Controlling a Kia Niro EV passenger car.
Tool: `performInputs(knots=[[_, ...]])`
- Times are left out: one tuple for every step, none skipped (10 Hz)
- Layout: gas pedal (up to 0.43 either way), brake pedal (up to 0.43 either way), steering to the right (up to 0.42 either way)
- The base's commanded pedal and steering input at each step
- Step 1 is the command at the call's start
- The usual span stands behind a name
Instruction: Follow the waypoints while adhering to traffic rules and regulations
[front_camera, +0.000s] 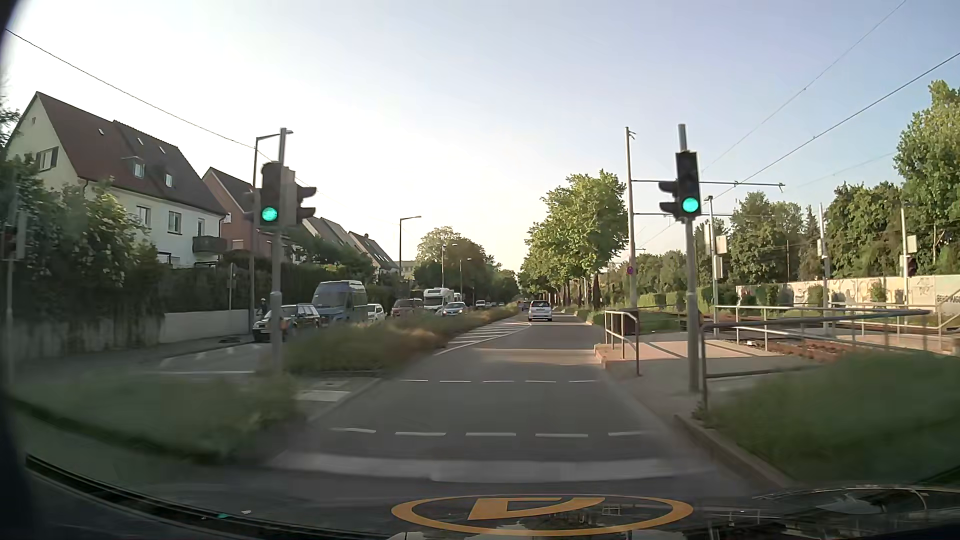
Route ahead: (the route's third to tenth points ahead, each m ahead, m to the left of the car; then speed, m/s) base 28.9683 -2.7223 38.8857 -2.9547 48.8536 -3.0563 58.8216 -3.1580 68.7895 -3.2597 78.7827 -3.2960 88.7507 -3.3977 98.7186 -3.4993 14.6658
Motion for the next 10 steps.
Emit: performInputs(knots=[[0.138, 0.000, 0.014], [0.138, 0.000, 0.015], [0.138, 0.000, 0.016], [0.138, 0.000, 0.019], [0.138, 0.000, 0.021], [0.138, 0.000, 0.022], [0.138, 0.000, 0.022], [0.150, 0.000, 0.022], [0.150, 0.000, 0.022], [0.150, 0.000, 0.022]])
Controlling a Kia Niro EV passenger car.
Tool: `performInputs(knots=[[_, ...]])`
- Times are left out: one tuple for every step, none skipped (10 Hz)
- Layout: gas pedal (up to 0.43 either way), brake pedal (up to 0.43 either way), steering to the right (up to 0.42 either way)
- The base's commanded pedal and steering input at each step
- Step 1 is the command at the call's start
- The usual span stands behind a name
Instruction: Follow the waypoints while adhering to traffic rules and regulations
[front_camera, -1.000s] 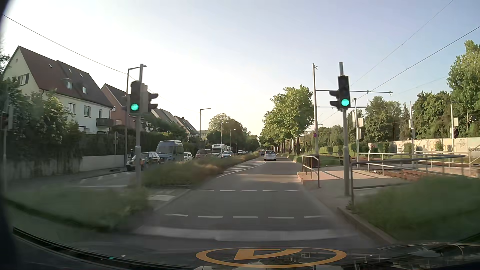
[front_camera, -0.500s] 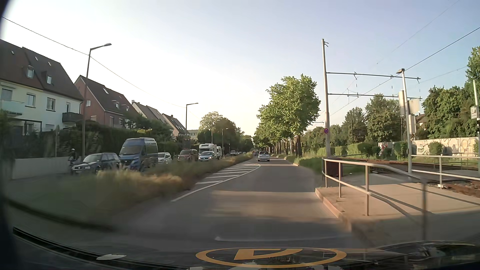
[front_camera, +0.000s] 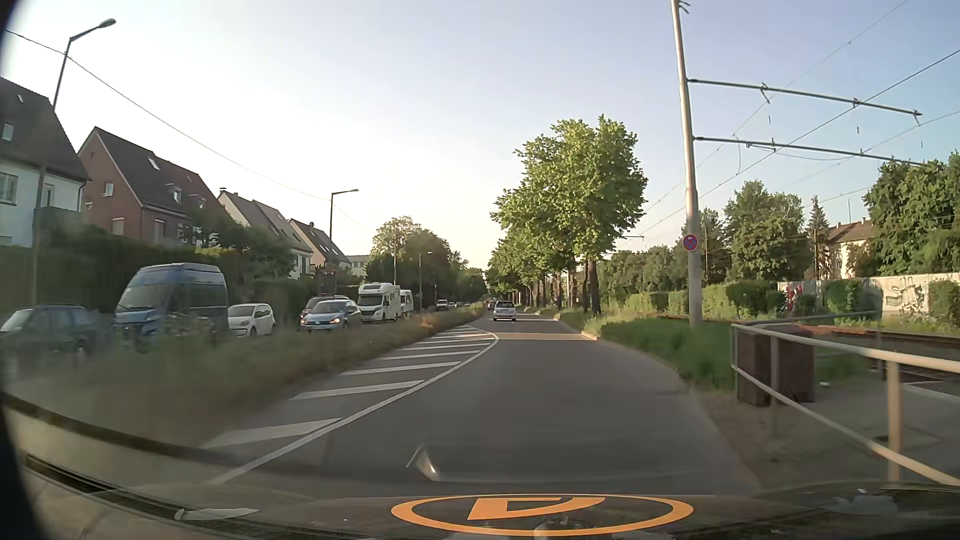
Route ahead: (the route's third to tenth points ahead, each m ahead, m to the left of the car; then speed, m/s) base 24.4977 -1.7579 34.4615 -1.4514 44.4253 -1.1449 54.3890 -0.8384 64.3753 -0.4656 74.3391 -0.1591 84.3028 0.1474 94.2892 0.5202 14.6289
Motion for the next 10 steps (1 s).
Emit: performInputs(knots=[[0.150, 0.000, 0.021], [0.150, 0.000, 0.020], [0.150, 0.000, 0.019], [0.150, 0.000, 0.016], [0.150, 0.000, 0.011], [0.150, 0.000, 0.007], [0.157, 0.000, 0.004], [0.157, 0.000, -0.001], [0.157, 0.000, -0.006], [0.157, 0.000, -0.007]])
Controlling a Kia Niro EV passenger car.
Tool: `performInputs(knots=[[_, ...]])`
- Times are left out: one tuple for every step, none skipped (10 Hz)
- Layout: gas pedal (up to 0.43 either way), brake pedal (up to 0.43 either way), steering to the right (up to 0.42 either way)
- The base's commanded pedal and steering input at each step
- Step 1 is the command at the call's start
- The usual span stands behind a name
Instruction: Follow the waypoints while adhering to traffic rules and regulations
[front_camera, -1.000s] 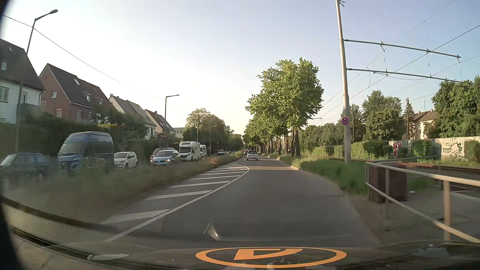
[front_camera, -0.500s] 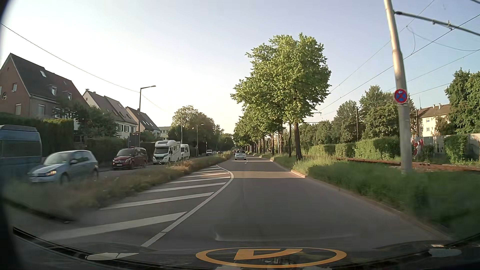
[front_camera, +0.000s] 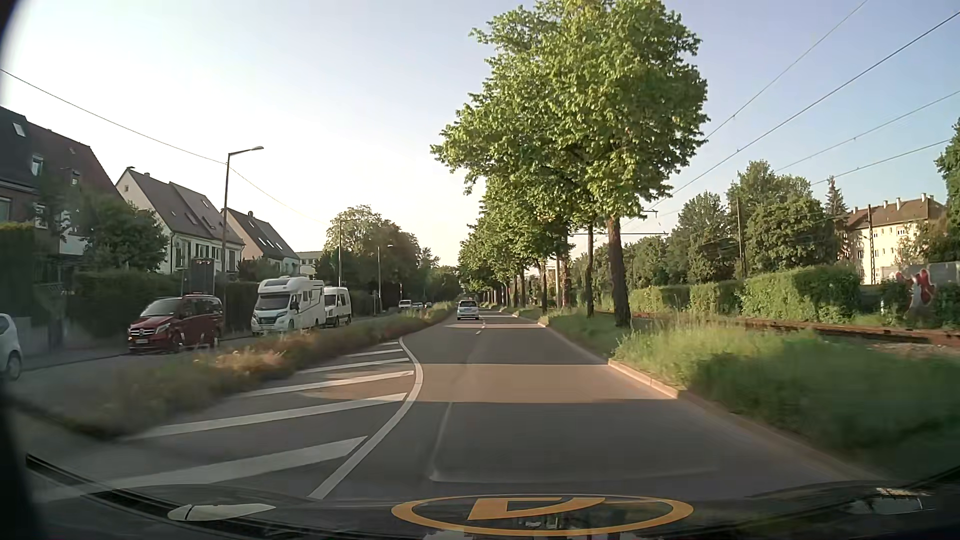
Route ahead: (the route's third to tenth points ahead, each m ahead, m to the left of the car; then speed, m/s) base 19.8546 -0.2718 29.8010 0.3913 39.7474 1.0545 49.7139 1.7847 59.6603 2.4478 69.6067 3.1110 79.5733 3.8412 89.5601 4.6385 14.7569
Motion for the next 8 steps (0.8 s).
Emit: performInputs(knots=[[0.157, 0.000, -0.008], [0.157, 0.000, -0.009], [0.157, 0.000, -0.010], [0.157, 0.000, -0.010], [0.157, 0.000, -0.009], [0.157, 0.000, -0.005], [0.157, 0.000, -0.004], [0.157, 0.000, -0.004]])
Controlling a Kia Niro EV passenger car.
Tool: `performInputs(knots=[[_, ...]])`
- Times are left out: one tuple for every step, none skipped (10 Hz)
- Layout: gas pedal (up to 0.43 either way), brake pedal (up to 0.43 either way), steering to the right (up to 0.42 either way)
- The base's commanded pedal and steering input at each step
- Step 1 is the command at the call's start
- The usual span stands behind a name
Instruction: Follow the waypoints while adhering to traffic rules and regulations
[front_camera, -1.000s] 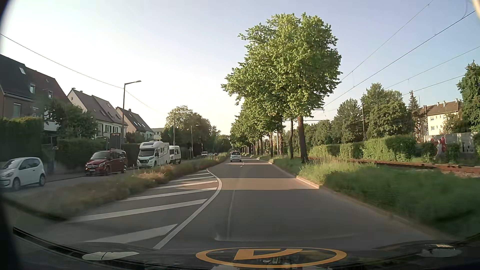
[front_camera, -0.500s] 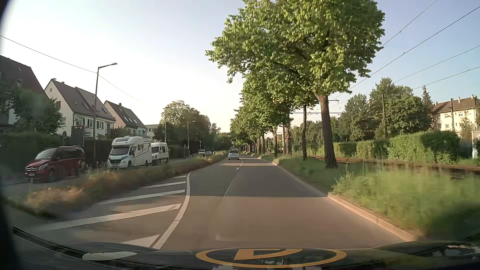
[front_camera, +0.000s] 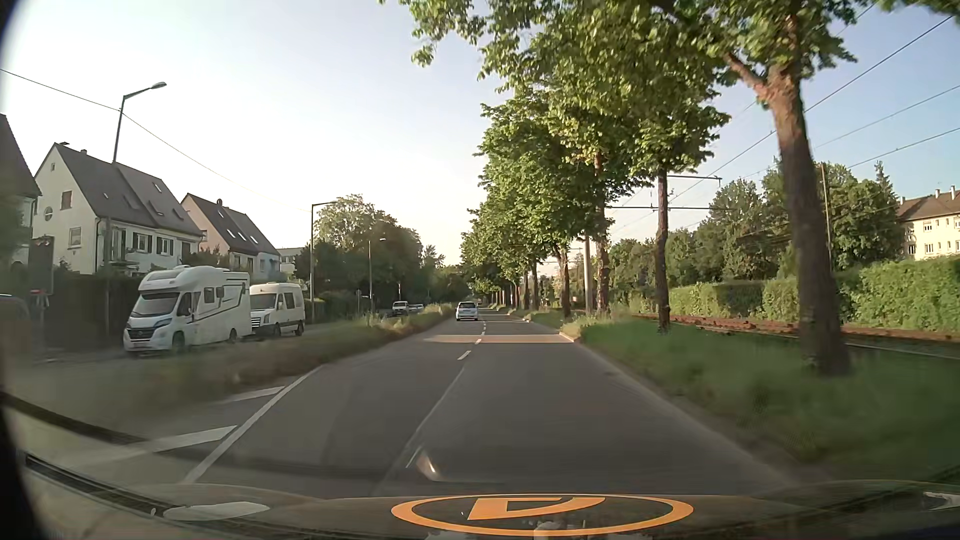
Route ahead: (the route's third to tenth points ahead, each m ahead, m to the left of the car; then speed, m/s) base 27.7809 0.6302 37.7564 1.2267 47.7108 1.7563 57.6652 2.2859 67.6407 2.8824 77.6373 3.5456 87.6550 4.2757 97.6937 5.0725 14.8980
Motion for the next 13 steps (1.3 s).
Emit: performInputs(knots=[[0.157, 0.000, -0.003], [0.157, 0.000, -0.002], [0.157, 0.000, -0.001], [0.157, 0.000, -0.001], [0.157, 0.000, -0.001], [0.157, 0.000, -0.001], [0.157, 0.000, -0.001], [0.157, 0.000, 0.000], [0.150, 0.000, -0.001], [0.150, 0.000, -0.001], [0.150, 0.000, -0.004], [0.150, 0.000, -0.006], [0.150, 0.000, -0.009]])
